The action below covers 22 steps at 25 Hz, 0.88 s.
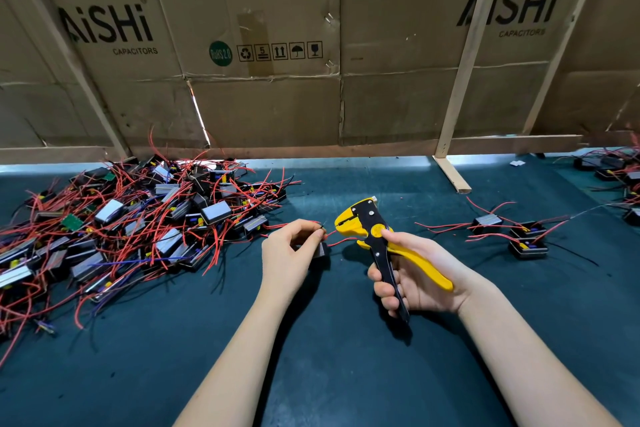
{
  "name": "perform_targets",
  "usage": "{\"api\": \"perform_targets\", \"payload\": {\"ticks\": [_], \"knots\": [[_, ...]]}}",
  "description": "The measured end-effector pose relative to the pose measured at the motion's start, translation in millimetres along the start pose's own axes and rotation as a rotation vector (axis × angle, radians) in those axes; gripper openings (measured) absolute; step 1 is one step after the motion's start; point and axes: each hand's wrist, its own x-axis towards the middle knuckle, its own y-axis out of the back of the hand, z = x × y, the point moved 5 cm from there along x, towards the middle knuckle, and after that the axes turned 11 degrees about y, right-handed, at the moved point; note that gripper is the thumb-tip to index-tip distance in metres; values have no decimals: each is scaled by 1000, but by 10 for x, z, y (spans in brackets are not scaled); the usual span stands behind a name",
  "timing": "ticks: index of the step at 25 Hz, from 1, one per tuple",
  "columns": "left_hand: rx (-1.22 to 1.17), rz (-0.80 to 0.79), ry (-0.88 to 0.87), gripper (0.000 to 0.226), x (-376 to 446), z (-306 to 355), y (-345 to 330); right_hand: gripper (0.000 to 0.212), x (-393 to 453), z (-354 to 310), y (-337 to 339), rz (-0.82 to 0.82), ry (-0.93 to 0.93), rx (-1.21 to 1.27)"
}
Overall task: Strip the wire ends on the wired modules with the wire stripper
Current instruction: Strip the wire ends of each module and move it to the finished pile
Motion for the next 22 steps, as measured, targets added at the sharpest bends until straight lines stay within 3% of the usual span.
{"api": "perform_targets", "payload": {"ticks": [6,12,17,20,22], "knots": [[14,0,19,5,13,-5,-8,56,2,19,5,7,-7,-32],[2,-3,26,5,12,-17,-7,60,27,-28,56,171,19,-20],[-4,-53,37,5,13,-27,-10,56,15,7,49,148,102,150],[15,-57,30,5,18,-30,-8,56,15,0,81,196,70,205],[29,-52,-1,6,25,-22,-5,57,9,-6,55,130,29,162]]}}
